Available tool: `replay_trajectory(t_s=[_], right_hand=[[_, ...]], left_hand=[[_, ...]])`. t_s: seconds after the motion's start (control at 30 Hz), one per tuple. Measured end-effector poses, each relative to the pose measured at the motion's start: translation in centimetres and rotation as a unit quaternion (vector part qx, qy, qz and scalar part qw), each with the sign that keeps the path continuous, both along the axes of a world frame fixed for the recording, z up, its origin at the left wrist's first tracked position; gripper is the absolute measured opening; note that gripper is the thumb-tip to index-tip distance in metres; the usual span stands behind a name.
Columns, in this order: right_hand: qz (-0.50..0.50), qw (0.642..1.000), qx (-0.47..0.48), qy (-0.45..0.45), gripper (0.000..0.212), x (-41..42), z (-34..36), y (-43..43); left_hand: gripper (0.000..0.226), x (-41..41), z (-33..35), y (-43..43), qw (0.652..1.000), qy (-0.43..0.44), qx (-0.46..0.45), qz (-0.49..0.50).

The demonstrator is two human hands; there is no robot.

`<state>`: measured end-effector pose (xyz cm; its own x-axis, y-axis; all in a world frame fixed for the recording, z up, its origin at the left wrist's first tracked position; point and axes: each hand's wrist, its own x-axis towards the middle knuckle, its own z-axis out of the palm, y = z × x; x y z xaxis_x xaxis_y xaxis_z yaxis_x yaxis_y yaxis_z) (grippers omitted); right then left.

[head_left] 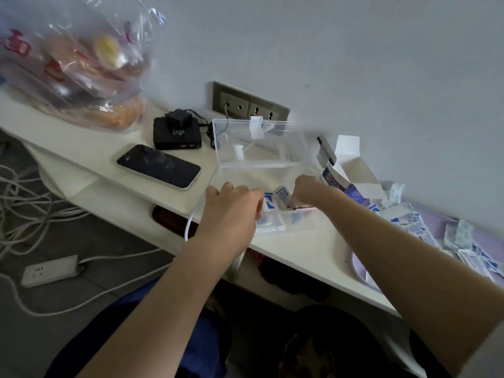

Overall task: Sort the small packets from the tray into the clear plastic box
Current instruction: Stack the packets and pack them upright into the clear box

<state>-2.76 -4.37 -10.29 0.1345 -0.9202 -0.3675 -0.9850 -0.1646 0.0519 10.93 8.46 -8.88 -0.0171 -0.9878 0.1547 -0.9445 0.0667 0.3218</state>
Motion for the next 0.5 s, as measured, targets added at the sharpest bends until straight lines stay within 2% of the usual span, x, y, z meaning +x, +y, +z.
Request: replay_trajectory(t_s=[0.07,0.2,0.3,0.4,0.5], right_hand=[[-0.018,0.999,0.024,-0.015,0.033,0.32,0.12,0.09],[-0.035,0.997,0.064,-0.032,0.014,0.77,0.71,0.25],[-0.038,0.997,0.071,-0.016,0.022,0.78,0.84,0.16],[-0.032,0.998,0.056,-0.001,0.019,0.8,0.64,0.15],[-0.026,0.999,0.043,0.005,0.015,0.95,0.16,0.03]], left_hand=[[0.015,0.05,0.09,-0.01,1.0,0.007,0.004,-0.002],[0.009,0.23,0.18,0.01,1.0,0.011,0.013,-0.003],[0.007,0.3,0.24,0.05,1.0,0.012,0.015,-0.004],[0.013,0.34,0.19,0.05,1.0,0.014,0.017,-0.005],[0.009,0.36,0.13,0.05,1.0,0.021,0.019,-0.005]])
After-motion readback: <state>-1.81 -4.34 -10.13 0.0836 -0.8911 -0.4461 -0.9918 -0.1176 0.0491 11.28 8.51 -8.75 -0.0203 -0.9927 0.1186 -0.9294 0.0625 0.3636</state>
